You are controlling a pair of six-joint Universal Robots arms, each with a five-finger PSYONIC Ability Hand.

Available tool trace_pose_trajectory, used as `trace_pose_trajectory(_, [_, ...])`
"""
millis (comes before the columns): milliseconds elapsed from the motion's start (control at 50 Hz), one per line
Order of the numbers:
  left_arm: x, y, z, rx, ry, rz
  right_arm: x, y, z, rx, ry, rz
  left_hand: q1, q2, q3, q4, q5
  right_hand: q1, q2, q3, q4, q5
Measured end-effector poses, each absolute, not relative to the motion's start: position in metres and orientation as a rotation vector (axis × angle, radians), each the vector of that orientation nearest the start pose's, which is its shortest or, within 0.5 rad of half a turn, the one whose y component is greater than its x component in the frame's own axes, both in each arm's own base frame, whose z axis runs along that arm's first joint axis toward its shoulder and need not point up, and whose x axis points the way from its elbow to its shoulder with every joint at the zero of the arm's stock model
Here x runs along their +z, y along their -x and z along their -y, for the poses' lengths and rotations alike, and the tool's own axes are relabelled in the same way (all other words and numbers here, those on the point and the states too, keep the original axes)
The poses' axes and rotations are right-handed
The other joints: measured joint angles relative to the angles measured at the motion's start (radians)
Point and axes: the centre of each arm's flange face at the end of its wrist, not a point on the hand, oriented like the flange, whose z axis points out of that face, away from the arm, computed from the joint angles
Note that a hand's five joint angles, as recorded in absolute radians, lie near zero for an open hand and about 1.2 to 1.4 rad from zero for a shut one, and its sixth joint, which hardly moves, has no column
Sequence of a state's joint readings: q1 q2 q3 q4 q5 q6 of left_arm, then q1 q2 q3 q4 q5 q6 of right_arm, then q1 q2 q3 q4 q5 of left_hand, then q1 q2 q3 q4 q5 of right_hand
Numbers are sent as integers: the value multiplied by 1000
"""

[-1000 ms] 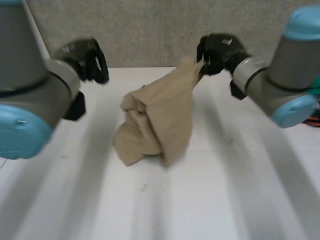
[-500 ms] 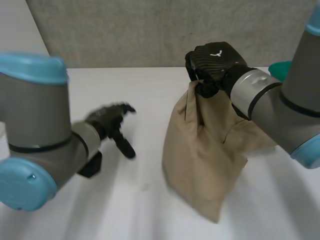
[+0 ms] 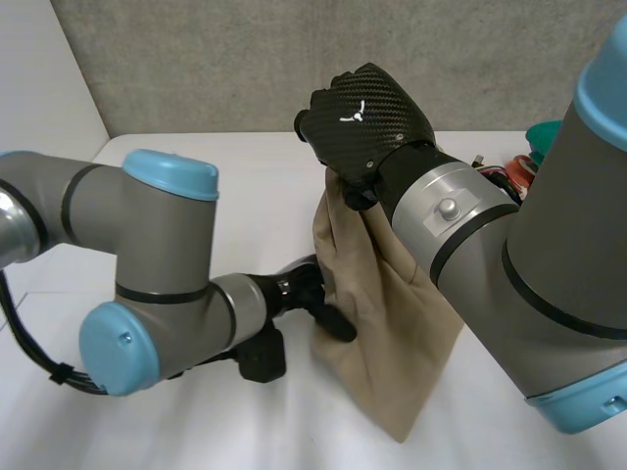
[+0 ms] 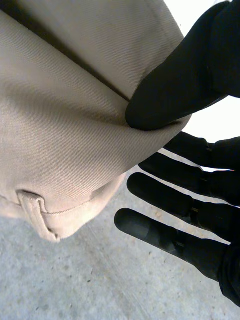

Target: Fold the laundry.

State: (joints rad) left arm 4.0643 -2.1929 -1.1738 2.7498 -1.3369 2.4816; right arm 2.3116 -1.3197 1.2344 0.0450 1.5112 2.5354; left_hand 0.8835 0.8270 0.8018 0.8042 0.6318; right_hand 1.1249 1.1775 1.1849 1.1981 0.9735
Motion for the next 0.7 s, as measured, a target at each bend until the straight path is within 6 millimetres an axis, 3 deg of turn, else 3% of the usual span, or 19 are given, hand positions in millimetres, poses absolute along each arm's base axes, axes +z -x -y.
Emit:
trace_pose_trajectory(20, [183, 349, 204, 779, 126, 2269, 325, -349, 180, -2170, 1350, -1589, 70, 66, 65, 66, 64, 0, 0, 0, 0, 0])
trace_pose_trajectory(40, [186, 351, 203, 796, 126, 2265, 325, -348, 181, -2180, 1346, -1592, 267, 267, 285, 287, 278, 0, 0, 0, 0, 0])
trace_pose_trajectory(80, [193, 351, 204, 846, 118, 2263, 326, -346, 186, -2203, 1334, -1601, 293, 350, 365, 371, 349, 0, 0, 2, 0, 0])
trace_pose_trajectory(160, [214, 339, 213, 1007, 86, 2272, 330, -338, 201, -2248, 1298, -1632, 293, 365, 381, 387, 350, 0, 0, 5, 0, 0])
trace_pose_trajectory(220, [243, 318, 226, 1201, 85, 2278, 332, -330, 212, -2276, 1269, -1660, 293, 365, 381, 387, 350, 0, 0, 6, 0, 0])
trace_pose_trajectory(300, [294, 286, 238, 1522, 215, 2249, 335, -309, 235, -2297, 1204, -1733, 293, 365, 381, 387, 350, 0, 0, 6, 0, 0])
trace_pose_trajectory(360, [319, 277, 242, 1698, 370, 2205, 329, -300, 242, -2245, 1193, -1781, 293, 365, 381, 387, 350, 0, 0, 6, 0, 0])
trace_pose_trajectory(400, [323, 277, 245, 1765, 457, 2188, 321, -297, 243, -2193, 1196, -1814, 293, 365, 381, 387, 350, 0, 0, 6, 0, 0])
trace_pose_trajectory(460, [318, 282, 253, 1832, 601, 2183, 303, -291, 245, -2092, 1203, -1874, 293, 367, 384, 388, 350, -1, 0, 6, 0, 0])
trace_pose_trajectory(520, [287, 293, 267, 1809, 721, 2254, 271, -288, 247, -1943, 1218, -1969, 293, 368, 384, 388, 350, -1, 0, 6, 0, 5])
trace_pose_trajectory(600, [226, 304, 285, 1671, 799, 2421, 219, -290, 251, -1742, 1254, -2094, 293, 368, 384, 388, 350, -1, 0, 6, 0, 11])
trace_pose_trajectory(640, [206, 307, 288, 1605, 800, 2474, 198, -292, 253, -1671, 1276, -2136, 178, 262, 280, 281, 260, -4, -21, -19, -25, -3])
trace_pose_trajectory(680, [195, 308, 290, 1552, 773, 2501, 182, -294, 254, -1619, 1296, -2165, -353, -295, -266, -257, -259, -143, -224, -226, -235, -190])
trace_pose_trajectory(700, [193, 308, 290, 1540, 762, 2504, 180, -294, 254, -1615, 1298, -2168, -353, -295, -266, -257, -259, -211, -297, -297, -306, -247])
